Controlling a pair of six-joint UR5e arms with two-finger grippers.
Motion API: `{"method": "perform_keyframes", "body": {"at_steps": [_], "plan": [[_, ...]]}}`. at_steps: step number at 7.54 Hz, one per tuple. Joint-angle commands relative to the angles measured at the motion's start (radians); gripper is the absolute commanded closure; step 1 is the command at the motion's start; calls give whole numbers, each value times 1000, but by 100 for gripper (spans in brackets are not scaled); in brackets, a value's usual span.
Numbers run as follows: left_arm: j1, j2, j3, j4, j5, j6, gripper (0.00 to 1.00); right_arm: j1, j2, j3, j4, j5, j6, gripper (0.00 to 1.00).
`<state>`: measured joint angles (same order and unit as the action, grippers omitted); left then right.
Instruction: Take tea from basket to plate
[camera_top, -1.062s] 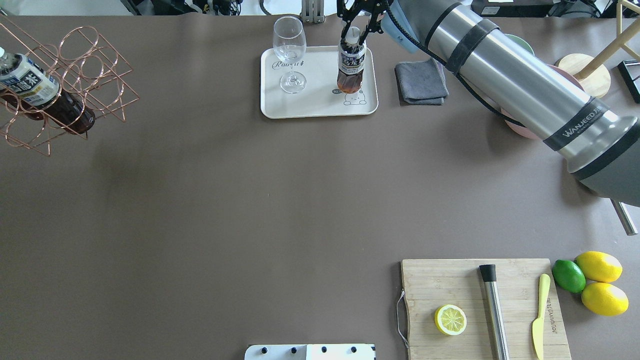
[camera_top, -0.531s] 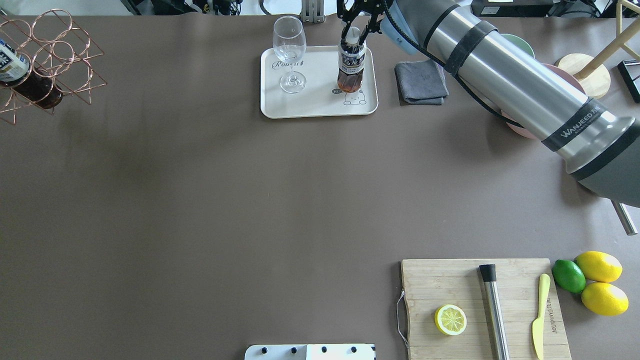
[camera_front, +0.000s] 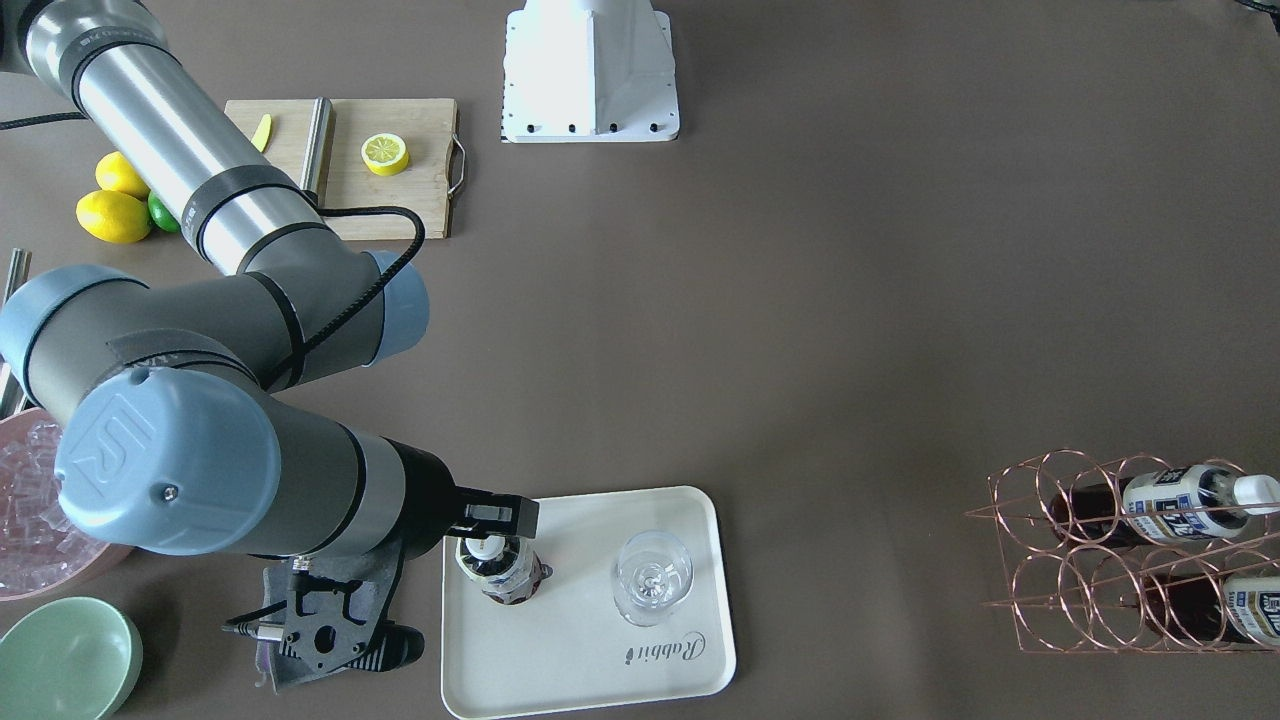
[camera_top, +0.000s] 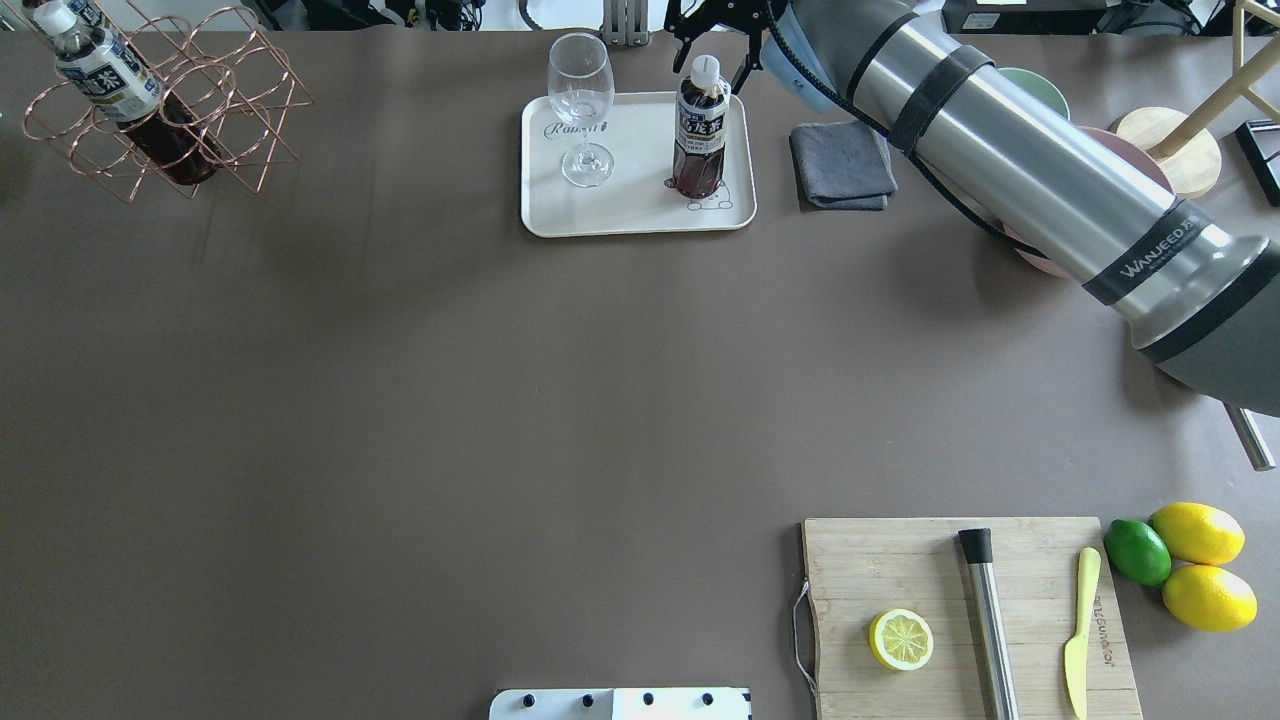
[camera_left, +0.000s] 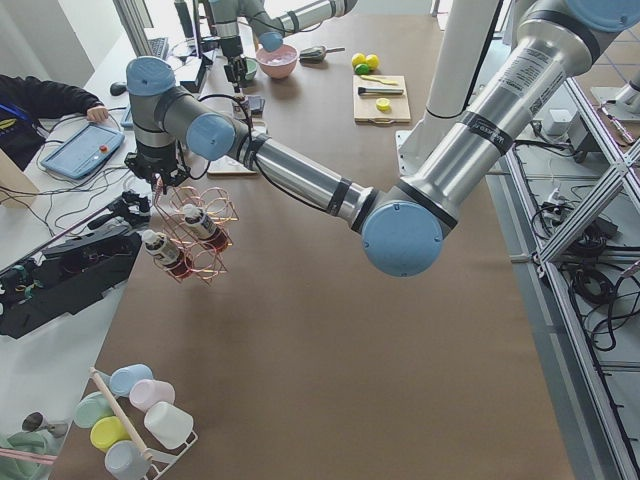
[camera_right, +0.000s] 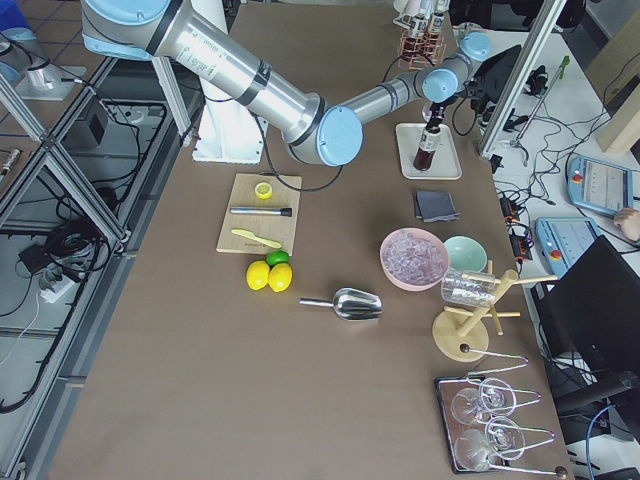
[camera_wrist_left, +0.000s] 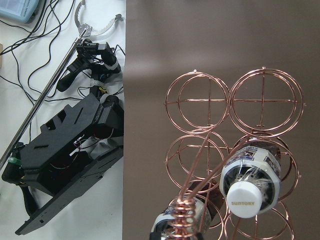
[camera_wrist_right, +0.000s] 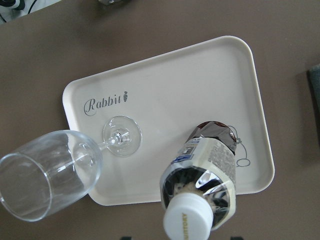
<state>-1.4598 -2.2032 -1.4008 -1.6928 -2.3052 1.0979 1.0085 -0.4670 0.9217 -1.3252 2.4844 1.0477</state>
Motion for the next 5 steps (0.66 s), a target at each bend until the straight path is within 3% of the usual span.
{"method": "perform_keyframes", "body": {"at_steps": [1,3,5], "plan": [[16,-49,100,-31,16,13,100,12,-80,113,-9,13,-1,23],[18,-59,143,-36,52,10,100,54,-184,240,-61,53,-30,16],[18,-61,186,-64,53,2,100,67,-347,415,-170,41,-217,9]]}}
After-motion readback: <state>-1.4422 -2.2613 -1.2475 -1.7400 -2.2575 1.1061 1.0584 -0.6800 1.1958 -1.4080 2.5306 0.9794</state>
